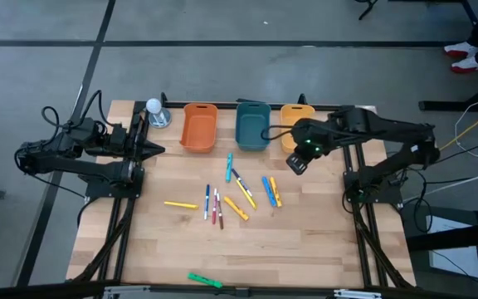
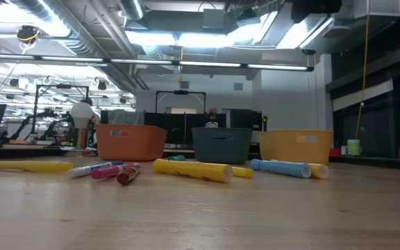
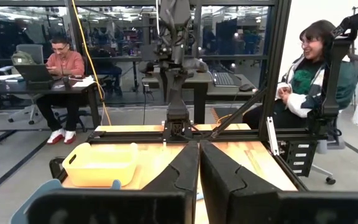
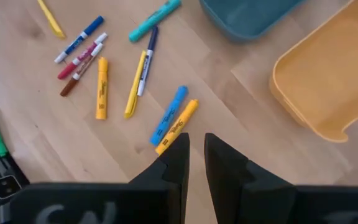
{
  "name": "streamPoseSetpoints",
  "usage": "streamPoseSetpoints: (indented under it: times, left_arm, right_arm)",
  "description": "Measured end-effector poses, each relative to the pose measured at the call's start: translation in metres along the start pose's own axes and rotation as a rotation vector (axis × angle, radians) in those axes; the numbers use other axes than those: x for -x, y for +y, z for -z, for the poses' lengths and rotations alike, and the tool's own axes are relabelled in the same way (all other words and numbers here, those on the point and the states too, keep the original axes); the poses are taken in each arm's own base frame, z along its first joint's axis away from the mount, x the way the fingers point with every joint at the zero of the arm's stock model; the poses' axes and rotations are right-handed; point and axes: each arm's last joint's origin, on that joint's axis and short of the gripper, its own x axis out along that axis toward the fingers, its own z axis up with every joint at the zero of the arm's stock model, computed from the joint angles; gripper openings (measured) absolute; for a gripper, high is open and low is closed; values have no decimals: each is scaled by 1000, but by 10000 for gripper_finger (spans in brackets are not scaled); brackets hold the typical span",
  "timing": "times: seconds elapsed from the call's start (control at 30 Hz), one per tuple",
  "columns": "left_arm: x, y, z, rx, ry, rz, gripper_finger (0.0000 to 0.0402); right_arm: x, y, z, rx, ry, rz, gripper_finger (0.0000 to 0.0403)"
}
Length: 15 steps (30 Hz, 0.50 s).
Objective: Pick & Place Markers
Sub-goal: Put the right yellow highlighter pen into the yellow bin
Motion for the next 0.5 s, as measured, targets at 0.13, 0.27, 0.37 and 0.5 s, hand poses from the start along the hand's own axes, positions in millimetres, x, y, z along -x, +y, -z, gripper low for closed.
streamPoseSetpoints:
  times: [0.13, 0.27, 0.37, 0.5]
  left_arm:
    - [0, 0, 0, 0, -1, 0, 9]
    - [0, 0, 0, 0, -1, 0, 12]
    - [0, 0, 0, 0, 0, 0, 12]
    - [0, 0, 0, 0, 0, 0, 9]
  right_arm:
    - [-12, 5, -4, 6, 27, 23, 51]
    - [-22, 9, -6, 11, 52, 44, 51]
    - [-27, 12, -8, 13, 64, 54, 51]
    - [-33, 13, -8, 13, 69, 58, 51]
